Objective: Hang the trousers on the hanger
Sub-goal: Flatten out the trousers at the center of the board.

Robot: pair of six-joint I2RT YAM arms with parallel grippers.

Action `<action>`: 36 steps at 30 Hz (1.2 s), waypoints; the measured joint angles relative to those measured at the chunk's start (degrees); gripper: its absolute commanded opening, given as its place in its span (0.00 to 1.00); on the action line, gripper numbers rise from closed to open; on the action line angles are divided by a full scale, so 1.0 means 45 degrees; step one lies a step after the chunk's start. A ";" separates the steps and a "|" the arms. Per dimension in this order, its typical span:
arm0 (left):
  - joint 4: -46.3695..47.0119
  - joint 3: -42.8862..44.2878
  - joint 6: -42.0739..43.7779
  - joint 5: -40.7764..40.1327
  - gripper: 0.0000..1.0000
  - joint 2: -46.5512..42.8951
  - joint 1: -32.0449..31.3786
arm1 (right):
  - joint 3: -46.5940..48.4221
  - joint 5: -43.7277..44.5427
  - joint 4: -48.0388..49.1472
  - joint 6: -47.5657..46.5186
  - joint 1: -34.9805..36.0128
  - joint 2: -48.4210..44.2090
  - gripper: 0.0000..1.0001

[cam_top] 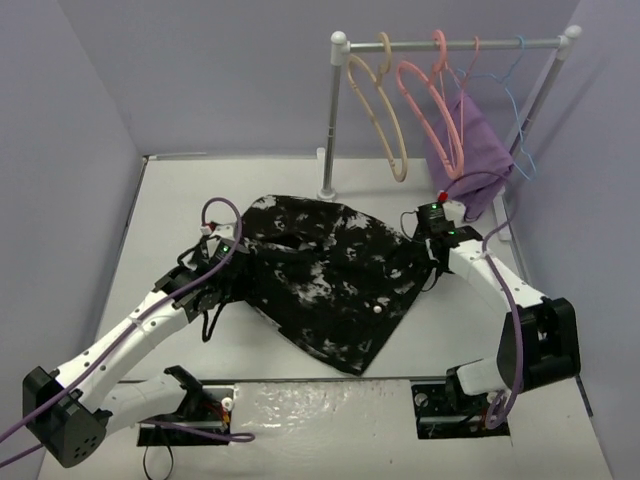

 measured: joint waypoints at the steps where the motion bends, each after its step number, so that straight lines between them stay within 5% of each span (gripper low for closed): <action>1: 0.0078 0.0023 0.0096 0.0158 0.65 0.0176 0.0010 | 0.0247 0.0115 -0.0108 -0.0175 -0.0518 -0.0022 0.86; 5: 0.0394 0.0252 0.0393 0.0709 0.65 0.0961 0.0020 | 0.0605 -0.0143 -0.0326 -0.0250 -0.0382 -0.0231 1.00; 12: 0.0878 0.0708 0.0772 0.1138 0.66 0.1658 0.0024 | -0.1489 -0.0575 -0.0315 0.1582 0.1793 -0.1859 1.00; 23: 0.1224 0.1193 0.1429 0.1409 0.65 0.2367 0.0411 | -0.3789 -0.1160 0.0326 0.3286 0.1939 -0.1497 0.89; 26: 0.1222 0.1193 0.1602 0.1523 0.65 0.2453 0.0727 | -0.3834 -0.1399 0.0837 0.3330 0.1987 -0.0964 0.69; 31: 0.1224 0.1193 0.1774 0.1834 0.64 0.2476 0.1624 | -0.3993 -0.1608 0.1368 0.3429 0.1908 -0.0730 0.19; 36: 0.1210 0.1190 0.1924 0.1949 0.64 0.2324 0.2532 | -0.3985 -0.2163 0.1523 0.3197 0.0791 -0.0720 0.02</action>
